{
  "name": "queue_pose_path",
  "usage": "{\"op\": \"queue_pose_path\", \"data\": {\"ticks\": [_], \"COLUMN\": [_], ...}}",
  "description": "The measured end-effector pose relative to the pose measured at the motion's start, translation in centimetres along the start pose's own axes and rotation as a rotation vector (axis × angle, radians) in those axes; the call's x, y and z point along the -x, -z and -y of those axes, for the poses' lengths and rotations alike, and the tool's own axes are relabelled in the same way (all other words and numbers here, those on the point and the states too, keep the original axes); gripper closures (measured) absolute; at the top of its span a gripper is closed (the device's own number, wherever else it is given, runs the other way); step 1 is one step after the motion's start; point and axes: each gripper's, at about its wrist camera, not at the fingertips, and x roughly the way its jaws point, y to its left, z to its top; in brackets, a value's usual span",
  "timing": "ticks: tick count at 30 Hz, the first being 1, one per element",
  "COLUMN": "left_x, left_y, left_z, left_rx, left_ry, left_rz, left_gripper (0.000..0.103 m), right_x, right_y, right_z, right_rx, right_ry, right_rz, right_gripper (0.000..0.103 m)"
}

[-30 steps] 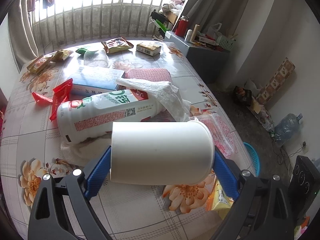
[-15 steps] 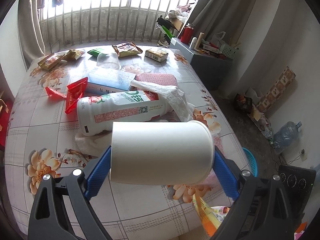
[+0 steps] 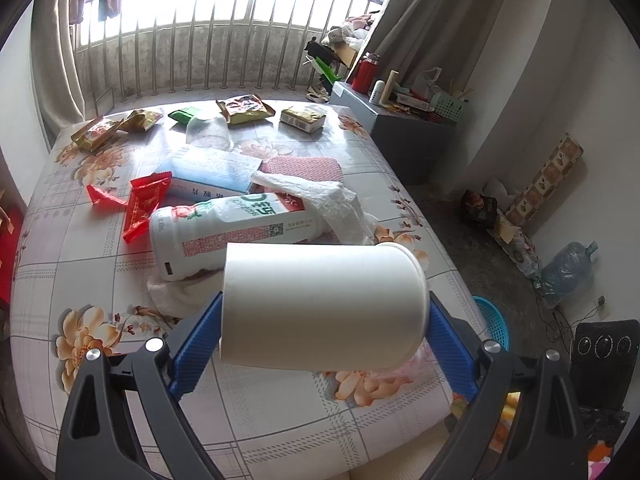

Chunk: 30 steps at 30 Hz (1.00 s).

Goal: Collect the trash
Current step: 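Carry the yellow snack bag with the right gripper above the blue wastebasket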

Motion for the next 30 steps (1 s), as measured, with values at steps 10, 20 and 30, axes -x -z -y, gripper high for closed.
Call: {"op": "queue_pose_path", "data": {"ticks": [10,20,30], "left_x": [-1.3,-5.6,-13.8], "left_y": [-1.4,-0.4,0.1], "left_z": [8.3,15.8,28.1], "left_rx": [-0.146,-0.213,-0.286], "left_ry": [0.122,0.212,0.416], "left_rz": [-0.018,-0.121,-0.367], "left_gripper": [0.011,0.011,0.011], "right_x": [10.0,18.7,26.4], "right_y": [0.2,3.3,5.5], "right_z": [-0.5,3.5,12.9], "right_rx": [0.016,-0.079,-0.409], "right_ry": [-0.02,0.12,0.368], "right_rz": [0.267,0.501,0.731], "right_gripper": [0.047,0.046,0.045]}}
